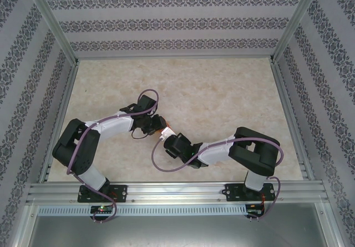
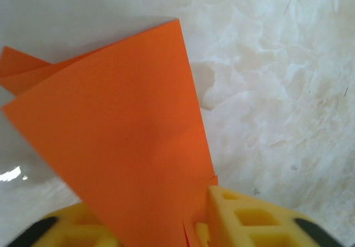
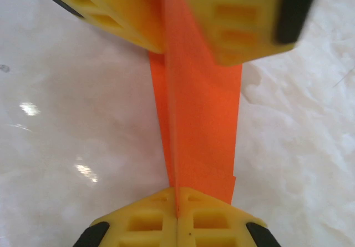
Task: Fold a paper plane with a square sheet of paper (pick it up from the middle)
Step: Fold the wing for the fifth time at the center of the table.
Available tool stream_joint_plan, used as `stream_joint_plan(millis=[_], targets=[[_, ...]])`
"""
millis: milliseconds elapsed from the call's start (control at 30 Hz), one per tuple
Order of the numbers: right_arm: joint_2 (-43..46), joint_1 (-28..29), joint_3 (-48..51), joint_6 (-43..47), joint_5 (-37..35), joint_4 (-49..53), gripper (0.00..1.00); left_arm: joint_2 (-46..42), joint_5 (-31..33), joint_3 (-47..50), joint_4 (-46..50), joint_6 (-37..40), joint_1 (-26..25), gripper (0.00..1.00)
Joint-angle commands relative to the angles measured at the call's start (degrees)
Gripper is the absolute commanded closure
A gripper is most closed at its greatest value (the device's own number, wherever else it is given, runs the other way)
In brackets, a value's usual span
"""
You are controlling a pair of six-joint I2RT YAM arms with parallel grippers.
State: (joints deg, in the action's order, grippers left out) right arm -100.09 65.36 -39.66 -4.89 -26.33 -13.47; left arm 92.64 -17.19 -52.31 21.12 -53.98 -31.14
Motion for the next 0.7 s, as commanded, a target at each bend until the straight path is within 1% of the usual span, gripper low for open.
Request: stream_joint_plan(millis=[0, 67, 167, 267, 367, 500, 667], targets=[[2.98, -1.22, 0.04, -7.57, 7.16, -0.22, 1.0, -4.84, 3.57, -2.34, 4.18, 1.92, 0.67, 0.58], [4.07, -1.52, 0.28, -11.38, 9.99, -0.5, 1.0, -7.41, 5.88, -1.74, 5.55, 2.14, 0.72, 0.48], [5.11, -2.82, 0.7, -17.48, 14.88, -1.62, 1.0, -12.79, 9.82, -0.2, 7.17, 2.47, 0.73, 0.37], [4.7, -5.08, 1.43, -24.15, 21.42, -4.47, 1.0, -18.54, 13.14, 2.05, 8.21, 2.56, 0.79, 0.35], [2.94, -6.21, 1.45, -27.61, 26.36, -7.06, 1.0, -22.75, 13.89, 4.47, 7.81, 2.69, 0.8, 0.34], [0.47, -6.66, 0.42, -30.16, 28.54, -6.88, 1.0, -25.64, 12.62, 7.52, 6.13, 2.47, 0.77, 0.35], [-2.26, -7.75, 0.81, -35.22, 33.21, -11.18, 1.0, -26.9, 8.47, 11.71, 0.53, 2.17, 0.73, 0.39]])
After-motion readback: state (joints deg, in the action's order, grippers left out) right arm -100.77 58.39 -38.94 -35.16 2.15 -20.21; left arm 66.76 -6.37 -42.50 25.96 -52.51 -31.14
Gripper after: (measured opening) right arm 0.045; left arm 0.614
